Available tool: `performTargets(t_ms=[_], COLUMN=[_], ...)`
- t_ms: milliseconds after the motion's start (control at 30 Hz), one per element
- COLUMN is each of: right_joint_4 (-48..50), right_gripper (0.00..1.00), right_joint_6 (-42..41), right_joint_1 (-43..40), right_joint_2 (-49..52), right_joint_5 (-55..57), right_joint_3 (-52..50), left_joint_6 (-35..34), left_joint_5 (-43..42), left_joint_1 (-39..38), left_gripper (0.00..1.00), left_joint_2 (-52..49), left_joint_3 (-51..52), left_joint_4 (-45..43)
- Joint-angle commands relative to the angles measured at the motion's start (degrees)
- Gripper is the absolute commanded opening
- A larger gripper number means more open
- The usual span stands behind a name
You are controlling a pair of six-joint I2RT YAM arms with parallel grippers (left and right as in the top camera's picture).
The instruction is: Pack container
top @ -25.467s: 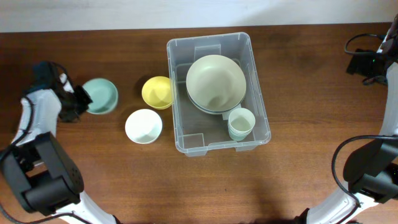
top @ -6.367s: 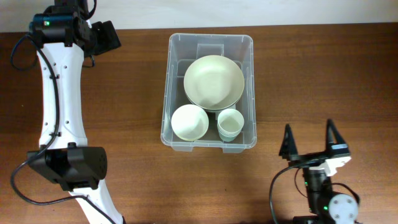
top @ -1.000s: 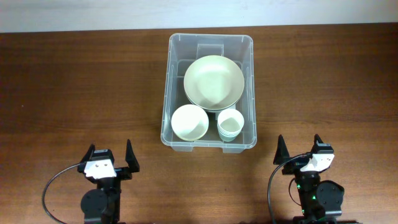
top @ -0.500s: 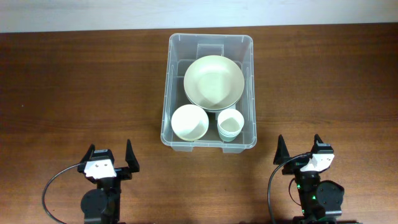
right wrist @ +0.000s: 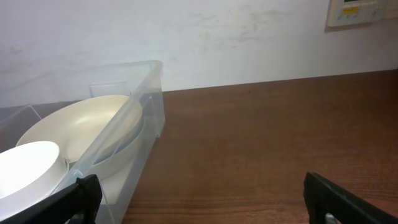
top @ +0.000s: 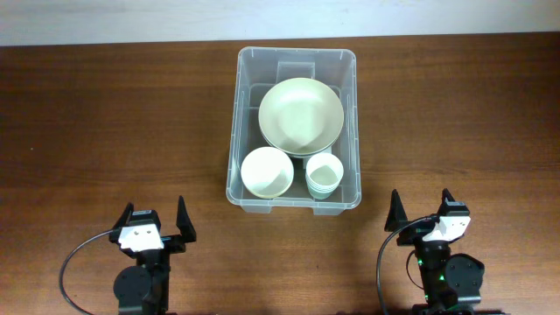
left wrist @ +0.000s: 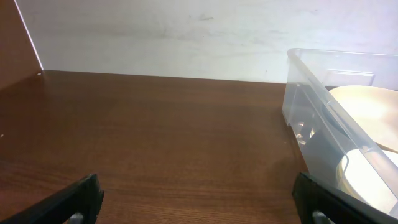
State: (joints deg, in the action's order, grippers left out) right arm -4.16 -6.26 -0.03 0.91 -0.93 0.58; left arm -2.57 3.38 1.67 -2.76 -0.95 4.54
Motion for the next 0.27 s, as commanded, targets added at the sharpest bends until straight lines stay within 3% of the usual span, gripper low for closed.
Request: performTargets(t_ms=[0, 233], right_joint_4=[-0.33, -0.33], right_gripper=[0.99, 0.99], right_joint_6=[-0.46, -0.46], right_joint_1=[-0.35, -0.35], right_joint_2=[-0.39, -0.39], right_joint_5=[0.11, 0.11], right_joint_3=[-0.26, -0.26], left_joint_6=[0.94, 0.94], left_joint_5=[-0.63, -0.63], left_joint_1=[-0.17, -0.17], left_gripper=[1.0, 0.99], left_joint_2=[0.63, 0.63], left_joint_3=[0.44, 0.44], left_joint_4=[-0.02, -0.02])
